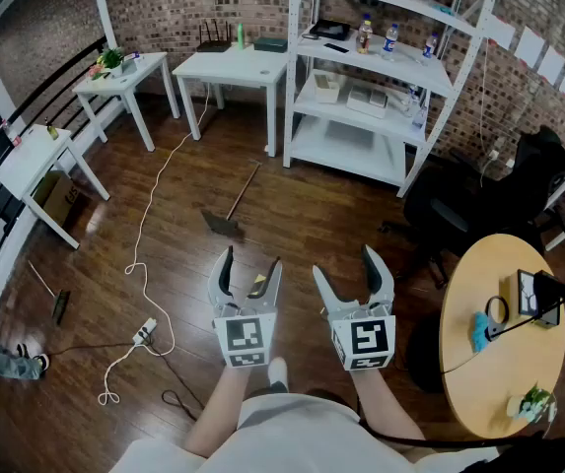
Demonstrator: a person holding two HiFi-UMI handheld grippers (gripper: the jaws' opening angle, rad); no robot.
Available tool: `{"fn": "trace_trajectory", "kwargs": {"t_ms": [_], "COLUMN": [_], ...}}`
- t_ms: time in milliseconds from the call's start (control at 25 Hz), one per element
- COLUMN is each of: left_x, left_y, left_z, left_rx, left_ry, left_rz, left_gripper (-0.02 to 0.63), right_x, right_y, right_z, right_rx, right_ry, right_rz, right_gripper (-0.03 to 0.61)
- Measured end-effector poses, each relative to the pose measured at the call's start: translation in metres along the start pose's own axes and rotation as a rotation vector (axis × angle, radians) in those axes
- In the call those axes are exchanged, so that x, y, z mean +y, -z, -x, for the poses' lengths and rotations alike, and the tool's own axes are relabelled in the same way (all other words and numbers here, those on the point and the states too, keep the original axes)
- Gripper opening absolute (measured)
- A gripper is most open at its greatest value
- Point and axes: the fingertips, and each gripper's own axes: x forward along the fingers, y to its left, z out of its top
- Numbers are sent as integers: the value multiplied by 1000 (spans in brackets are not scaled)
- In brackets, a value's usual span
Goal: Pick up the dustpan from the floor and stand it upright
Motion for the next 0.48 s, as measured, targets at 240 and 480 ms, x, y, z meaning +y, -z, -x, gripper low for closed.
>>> {"fn": "trace_trajectory", "kwargs": {"t_ms": [240,480], "left_x": [7,23], "left_y": [20,39], "left_z": [-78,-180], "left_rx": [46,69], "left_ry": [22,-9], "left_rz": [36,34], "left_gripper": [376,367], "right_x": [-24,-66], "right_y": [28,51], "right_z": [-75,-180], "right_rx": [40,33], "right_ry": [-37,-102], "right_rz": [-61,-93], "right_gripper": [348,336]}}
